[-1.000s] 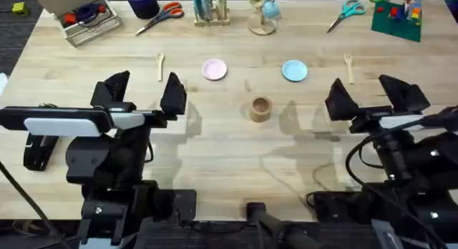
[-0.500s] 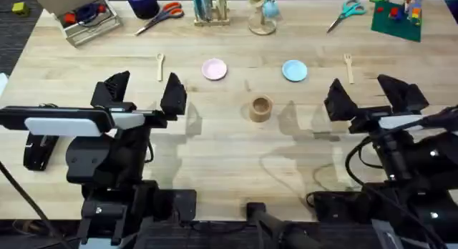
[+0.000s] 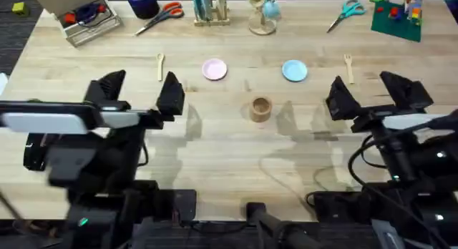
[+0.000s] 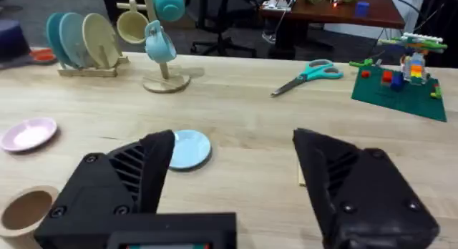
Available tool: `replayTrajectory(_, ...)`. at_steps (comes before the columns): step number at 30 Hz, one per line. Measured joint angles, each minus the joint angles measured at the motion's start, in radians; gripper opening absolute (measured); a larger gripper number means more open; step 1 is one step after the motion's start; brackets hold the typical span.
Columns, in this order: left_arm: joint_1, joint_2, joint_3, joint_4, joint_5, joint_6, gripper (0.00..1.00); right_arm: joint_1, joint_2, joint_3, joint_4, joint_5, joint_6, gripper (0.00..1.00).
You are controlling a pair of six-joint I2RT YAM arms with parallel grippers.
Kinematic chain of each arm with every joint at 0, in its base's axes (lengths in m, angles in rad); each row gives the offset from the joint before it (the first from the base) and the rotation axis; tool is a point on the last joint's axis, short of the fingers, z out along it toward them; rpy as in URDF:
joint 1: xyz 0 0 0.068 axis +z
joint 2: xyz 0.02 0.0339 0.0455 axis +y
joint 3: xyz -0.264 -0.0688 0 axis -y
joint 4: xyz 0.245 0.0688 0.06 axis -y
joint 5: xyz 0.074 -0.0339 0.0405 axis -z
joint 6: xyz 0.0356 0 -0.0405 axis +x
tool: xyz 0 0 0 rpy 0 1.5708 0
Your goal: Pick up a utensil and set it on the pink plate, then put the other utensil in the container.
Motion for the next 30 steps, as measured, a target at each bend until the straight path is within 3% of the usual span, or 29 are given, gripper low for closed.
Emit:
replayTrajectory(4,0.0,0.0,0.162,-0.182,0.0,0.0,0.981,0.0,0.006,0.093,-0.105,-0.002,0.0,0.995)
replayTrajectory(11,0.0,0.099,0.498,-0.49,-0.005,0.0,0.98,0.0,0.098,0.391,-0.434,-0.002,0.0,0.995)
replayTrajectory(30,0.0,0.894,1.394,-1.069,-0.007,0.0,0.981,0.0,0.719,1.142,-0.979,-0.002,-0.015,0.995)
